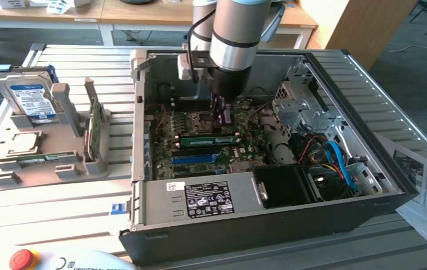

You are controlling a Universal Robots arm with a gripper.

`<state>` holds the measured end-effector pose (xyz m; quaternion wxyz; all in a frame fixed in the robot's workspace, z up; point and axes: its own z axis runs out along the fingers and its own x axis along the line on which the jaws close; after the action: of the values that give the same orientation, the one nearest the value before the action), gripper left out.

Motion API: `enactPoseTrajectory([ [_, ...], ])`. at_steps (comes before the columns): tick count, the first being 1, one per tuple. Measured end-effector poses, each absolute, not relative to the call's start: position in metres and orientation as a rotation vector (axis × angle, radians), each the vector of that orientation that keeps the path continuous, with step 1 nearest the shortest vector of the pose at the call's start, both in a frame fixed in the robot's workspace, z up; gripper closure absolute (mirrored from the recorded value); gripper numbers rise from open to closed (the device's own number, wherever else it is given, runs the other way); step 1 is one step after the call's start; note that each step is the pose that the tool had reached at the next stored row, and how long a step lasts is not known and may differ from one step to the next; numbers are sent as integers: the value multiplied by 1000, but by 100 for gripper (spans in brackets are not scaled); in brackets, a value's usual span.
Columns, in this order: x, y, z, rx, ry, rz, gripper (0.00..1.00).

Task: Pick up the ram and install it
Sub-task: 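Press down the ram until it locks into place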

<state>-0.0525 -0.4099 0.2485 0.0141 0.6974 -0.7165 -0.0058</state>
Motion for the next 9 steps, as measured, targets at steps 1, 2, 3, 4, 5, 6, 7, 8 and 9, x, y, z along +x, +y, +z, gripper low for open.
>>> enactPoseTrajectory([
  [1, -54, -410, 249, 2172, -2231, -18, 90],
  [2, -56, -410, 249, 2172, -2231, -18, 90],
  [3, -57, -410, 249, 2171, -2231, -18, 90],
  [4, -57, -410, 249, 2171, -2231, -18, 90],
  [5, -57, -410, 249, 2172, -2231, -18, 90],
  [6, -57, -410, 249, 2172, -2231, -18, 90],
  [7, -57, -410, 249, 2172, -2231, -18, 90],
  [8, -57, -410, 249, 2172, -2231, -18, 90],
  [9, -57, -410, 249, 2172, -2231, -18, 90],
])
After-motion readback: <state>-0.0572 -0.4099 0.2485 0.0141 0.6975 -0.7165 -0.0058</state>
